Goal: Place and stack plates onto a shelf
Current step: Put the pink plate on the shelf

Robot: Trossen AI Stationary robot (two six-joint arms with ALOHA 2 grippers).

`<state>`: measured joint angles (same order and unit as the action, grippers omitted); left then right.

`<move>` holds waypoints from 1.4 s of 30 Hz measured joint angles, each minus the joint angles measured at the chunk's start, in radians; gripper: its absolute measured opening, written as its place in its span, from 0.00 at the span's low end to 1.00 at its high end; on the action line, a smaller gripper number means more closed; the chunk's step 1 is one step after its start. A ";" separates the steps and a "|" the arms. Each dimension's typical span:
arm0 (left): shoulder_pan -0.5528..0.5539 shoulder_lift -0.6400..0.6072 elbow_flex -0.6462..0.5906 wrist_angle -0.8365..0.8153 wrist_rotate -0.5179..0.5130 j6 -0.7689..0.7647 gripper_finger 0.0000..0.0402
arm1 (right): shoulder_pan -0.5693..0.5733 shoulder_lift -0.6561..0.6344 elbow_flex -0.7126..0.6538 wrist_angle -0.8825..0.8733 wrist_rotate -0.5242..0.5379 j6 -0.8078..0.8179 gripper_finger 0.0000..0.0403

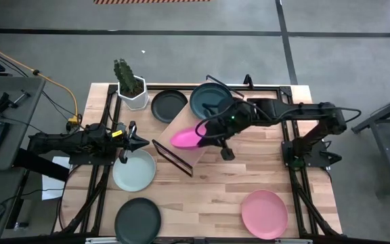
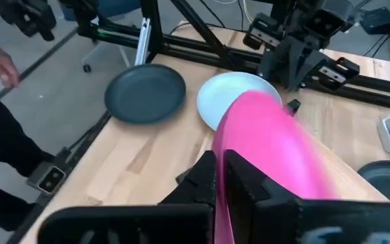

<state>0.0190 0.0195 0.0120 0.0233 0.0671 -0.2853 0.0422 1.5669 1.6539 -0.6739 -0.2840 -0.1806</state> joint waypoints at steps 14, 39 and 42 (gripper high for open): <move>0.000 0.000 0.000 0.000 0.000 0.000 0.00 | 0.004 0.145 0.000 0.005 0.049 -0.038 0.00; 0.000 0.000 0.000 0.000 0.000 0.000 0.00 | 0.009 0.161 0.060 -0.342 -0.088 -0.023 0.00; 0.000 0.000 0.000 0.000 0.000 0.000 0.00 | 0.021 0.160 -0.002 -0.338 -0.099 -0.068 0.00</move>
<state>0.0193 0.0194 0.0120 0.0235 0.0670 -0.2855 0.0630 1.7271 1.6524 -1.0116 -0.3829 -0.2485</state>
